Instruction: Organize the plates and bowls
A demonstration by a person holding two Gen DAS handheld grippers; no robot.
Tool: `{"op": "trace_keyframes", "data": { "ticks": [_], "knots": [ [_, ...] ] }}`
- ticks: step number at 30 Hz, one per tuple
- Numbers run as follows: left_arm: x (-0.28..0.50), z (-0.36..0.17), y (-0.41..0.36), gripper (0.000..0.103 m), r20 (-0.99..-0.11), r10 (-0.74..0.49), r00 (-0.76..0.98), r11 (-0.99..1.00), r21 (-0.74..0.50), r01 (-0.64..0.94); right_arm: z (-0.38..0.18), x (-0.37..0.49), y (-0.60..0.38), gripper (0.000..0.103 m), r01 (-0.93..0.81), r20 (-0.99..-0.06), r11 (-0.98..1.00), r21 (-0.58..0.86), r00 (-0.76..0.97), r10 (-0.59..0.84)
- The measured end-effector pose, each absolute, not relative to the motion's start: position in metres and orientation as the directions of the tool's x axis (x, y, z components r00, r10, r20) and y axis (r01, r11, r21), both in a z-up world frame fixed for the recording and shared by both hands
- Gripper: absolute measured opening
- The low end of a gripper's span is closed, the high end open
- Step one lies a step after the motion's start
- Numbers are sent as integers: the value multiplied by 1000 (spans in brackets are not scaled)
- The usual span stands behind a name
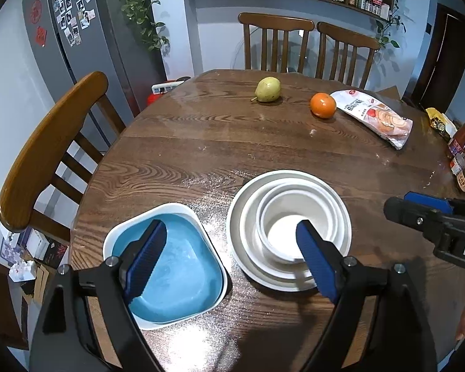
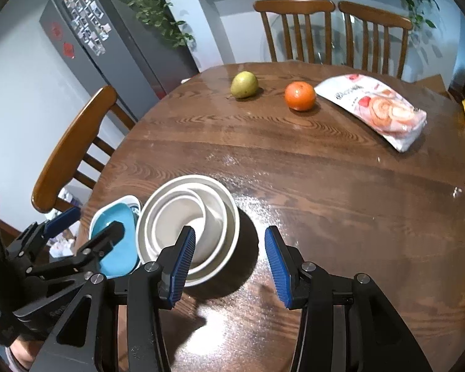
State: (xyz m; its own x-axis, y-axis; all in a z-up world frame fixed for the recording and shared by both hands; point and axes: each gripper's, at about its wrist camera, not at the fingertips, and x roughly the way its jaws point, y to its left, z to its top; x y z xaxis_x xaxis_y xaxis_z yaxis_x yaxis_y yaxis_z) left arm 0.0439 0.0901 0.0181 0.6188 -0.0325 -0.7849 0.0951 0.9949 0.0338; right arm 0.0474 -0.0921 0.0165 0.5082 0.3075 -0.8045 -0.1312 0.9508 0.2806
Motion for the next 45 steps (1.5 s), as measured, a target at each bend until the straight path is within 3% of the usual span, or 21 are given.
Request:
{"op": "trace_keyframes", "data": {
  "ticks": [5, 20, 30, 45],
  "knots": [
    [44, 16, 96, 100, -786, -33, 617, 995, 30, 91, 10, 47, -93, 47, -122, -812, 950, 286, 495, 308],
    [70, -12, 146, 100, -857, -55, 513, 996, -86, -36, -16, 53, -99, 47, -77, -842, 953, 292, 453, 294],
    [88, -34, 145, 99, -899, -88, 429, 994, -109, -23, -42, 70, -101, 47, -40, -849, 932, 359, 401, 344],
    [104, -39, 136, 60, -915, -126, 384, 992, -128, 22, -58, 82, -99, 43, -41, -849, 918, 395, 365, 382]
  ]
}}
